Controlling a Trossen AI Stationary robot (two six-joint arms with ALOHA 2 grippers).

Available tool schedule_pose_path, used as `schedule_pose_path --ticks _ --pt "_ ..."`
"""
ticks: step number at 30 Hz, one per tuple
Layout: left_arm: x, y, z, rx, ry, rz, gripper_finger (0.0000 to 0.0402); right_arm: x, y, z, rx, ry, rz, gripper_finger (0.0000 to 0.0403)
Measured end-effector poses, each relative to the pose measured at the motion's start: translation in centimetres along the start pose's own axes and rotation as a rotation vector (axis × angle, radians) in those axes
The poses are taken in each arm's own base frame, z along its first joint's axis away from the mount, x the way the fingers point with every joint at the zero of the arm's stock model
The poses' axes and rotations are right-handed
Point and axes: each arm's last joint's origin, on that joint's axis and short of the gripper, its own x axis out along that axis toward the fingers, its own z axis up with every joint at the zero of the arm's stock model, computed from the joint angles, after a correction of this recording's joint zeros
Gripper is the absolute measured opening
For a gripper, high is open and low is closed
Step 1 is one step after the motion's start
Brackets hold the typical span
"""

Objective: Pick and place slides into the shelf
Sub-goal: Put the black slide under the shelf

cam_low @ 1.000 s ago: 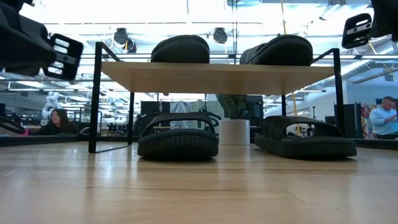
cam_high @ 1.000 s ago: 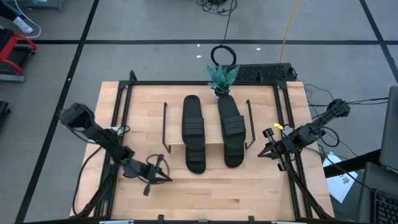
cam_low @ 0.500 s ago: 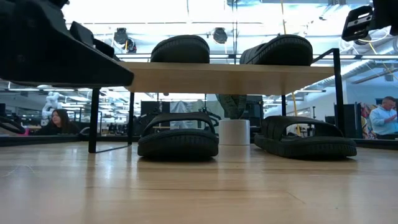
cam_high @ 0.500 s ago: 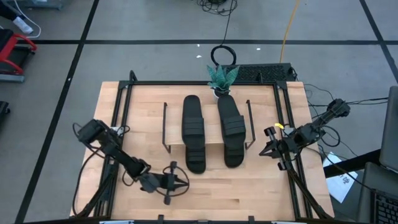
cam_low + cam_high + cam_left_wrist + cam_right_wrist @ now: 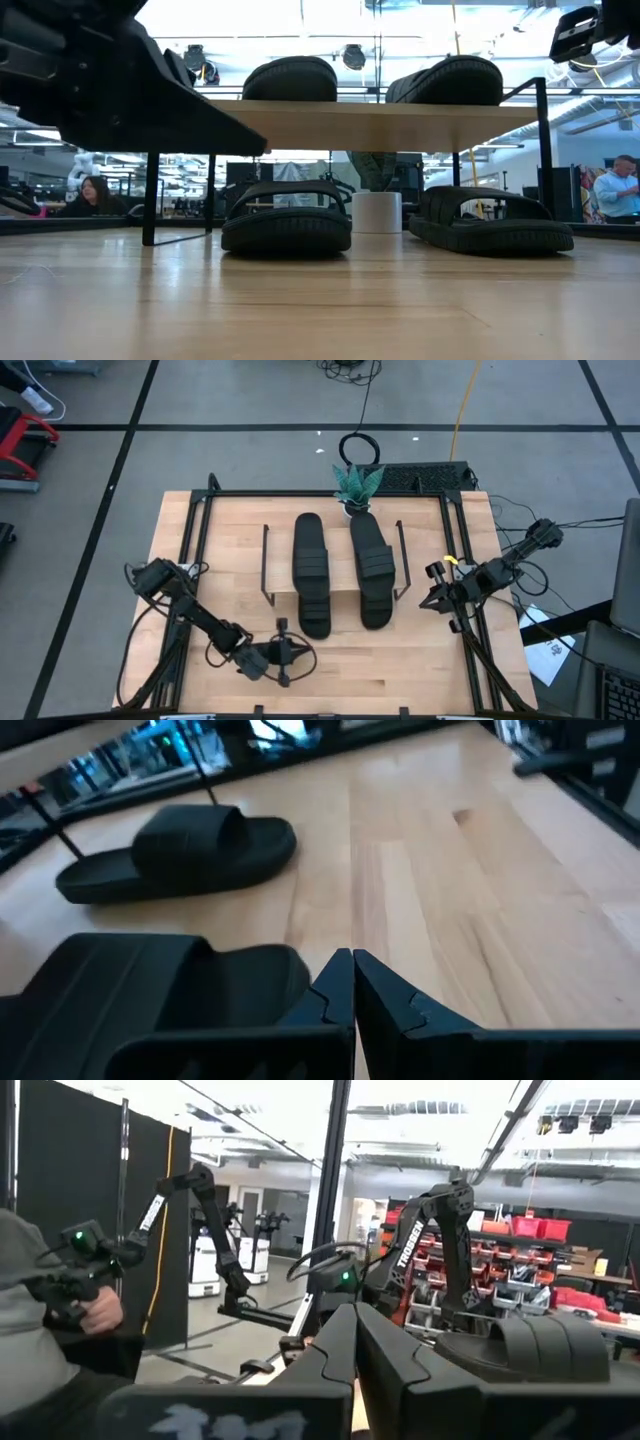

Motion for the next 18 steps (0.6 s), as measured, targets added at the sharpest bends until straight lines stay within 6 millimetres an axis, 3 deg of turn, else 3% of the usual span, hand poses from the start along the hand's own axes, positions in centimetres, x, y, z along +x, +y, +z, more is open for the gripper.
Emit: schedule_pose_path --ticks 9,18 --pt "0.9 -1.1 1.6 0.104 0.126 -0.010 0.0001 0.0 0.0 0.2 0.008 -0.026 -0.003 0.0000" --pt "0.7 -0.9 0.9 0.172 0.197 0.027 0.0001 0.0 0.0 0.2 0.013 -0.025 -0.002 0.0000"
